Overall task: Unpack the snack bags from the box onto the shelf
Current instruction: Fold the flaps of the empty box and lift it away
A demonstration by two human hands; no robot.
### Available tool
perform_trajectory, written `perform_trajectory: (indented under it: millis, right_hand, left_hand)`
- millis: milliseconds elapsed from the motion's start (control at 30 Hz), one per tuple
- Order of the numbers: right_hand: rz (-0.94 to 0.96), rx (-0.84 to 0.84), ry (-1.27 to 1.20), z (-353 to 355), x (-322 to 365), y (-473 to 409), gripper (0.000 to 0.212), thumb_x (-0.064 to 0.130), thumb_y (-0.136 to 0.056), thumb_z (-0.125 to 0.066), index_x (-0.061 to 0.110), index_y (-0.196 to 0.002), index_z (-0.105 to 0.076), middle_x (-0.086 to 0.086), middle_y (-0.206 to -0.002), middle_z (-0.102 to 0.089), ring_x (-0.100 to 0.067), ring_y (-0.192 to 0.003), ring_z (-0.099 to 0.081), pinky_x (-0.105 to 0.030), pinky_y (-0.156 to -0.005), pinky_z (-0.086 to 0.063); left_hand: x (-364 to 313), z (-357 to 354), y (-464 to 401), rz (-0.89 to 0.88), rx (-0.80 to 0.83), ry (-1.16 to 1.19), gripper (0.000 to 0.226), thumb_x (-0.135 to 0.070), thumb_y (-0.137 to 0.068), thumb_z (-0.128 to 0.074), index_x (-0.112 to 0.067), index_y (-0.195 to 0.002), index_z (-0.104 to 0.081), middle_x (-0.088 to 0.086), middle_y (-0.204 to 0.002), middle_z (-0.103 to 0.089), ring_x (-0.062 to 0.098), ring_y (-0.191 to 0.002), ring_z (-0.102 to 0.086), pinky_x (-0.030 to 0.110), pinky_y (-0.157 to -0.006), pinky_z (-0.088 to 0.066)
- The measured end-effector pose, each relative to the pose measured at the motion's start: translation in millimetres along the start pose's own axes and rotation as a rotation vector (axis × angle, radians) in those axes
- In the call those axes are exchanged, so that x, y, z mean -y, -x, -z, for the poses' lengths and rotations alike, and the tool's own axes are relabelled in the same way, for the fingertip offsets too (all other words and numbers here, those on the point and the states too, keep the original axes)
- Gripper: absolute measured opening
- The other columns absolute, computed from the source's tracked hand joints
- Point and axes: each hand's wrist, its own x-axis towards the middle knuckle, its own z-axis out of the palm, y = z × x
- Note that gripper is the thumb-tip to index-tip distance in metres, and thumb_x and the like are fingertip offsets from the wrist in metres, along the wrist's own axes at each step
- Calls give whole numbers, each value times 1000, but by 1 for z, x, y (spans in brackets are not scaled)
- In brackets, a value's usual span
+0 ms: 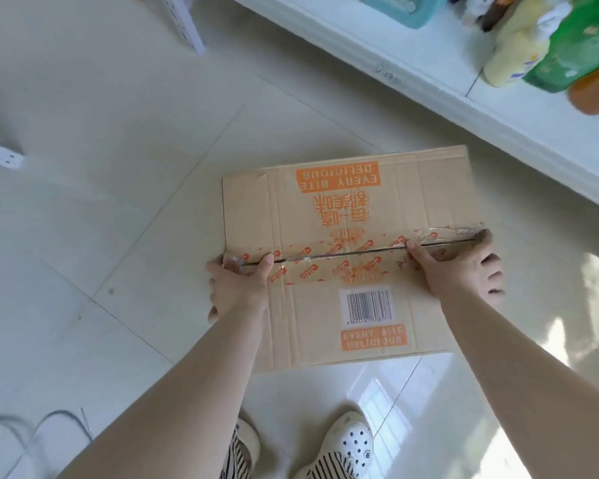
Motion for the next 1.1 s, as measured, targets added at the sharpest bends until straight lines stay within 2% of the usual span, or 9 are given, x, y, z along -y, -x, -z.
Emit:
perform_trajectory:
  millis: [67,367,533,767,867,967,1100]
  right_hand:
    - [53,-4,39,-13,31,7,128,82,-54,-69,30,-152,-5,-14,-148,-29,-33,-139,-26,-49,-111,-18]
    - [230,28,102,-76,163,69,126,79,-58,-70,27,-152,-5,-15,-147,-28,-34,-138,-25,-54,-114,-15]
    - [269,30,174,-105,225,101,126,76,-60,-71,26,-153,-2,-17,-147,-28,-36,-137,-26,-57,-114,-15]
    - [322,38,225,-141,317,133,127,77,-59,-71,26,-152,-1,-18,-147,-28,-37,-138,-27,-56,-113,-18]
    - [374,53,240,-158,363,149,128,77,-59,-72,25,-152,-1,-19,-148,-27,-38,-138,-26,-56,-113,-17]
    - [423,51,269,-177,410,164,129,77,-59,-71,25,-153,1,-19,-147,-27,-38,-138,-26,-57,-115,-15]
    - [512,42,298,-202,476,177,128,78,-58,-71,25,-153,-2,-18,-144,-31,-36,-136,-29,-57,-114,-17]
  left_hand:
    - [1,15,-18,41,-45,33,67,-64,-58,-76,-35,-99,-32,-2,-112,-60,30,-104,-59,55,-97,-41]
    - [-8,100,-117,169,-167,99,65,-64,-62,-76,-35,-96,-29,-1,-115,-59,32,-108,-55,54,-98,-41]
    - [-15,139,-159,217,-205,116,63,-63,-63,-75,-37,-93,-27,-2,-112,-56,30,-108,-54,52,-98,-41]
    - [-35,187,-225,288,-212,160,65,-66,-60,-74,-41,-92,-23,-2,-115,-57,30,-108,-55,54,-96,-41]
    - [-44,208,-255,321,-231,168,63,-63,-65,-74,-36,-101,-30,-2,-116,-56,30,-111,-53,54,-98,-39]
    - [-56,228,-287,352,-267,177,71,-62,-66,-73,-28,-116,-35,2,-121,-56,33,-113,-51,54,-100,-38]
    - [-76,252,-330,399,-304,220,76,-60,-68,-74,-23,-122,-36,7,-126,-53,35,-119,-48,52,-104,-35]
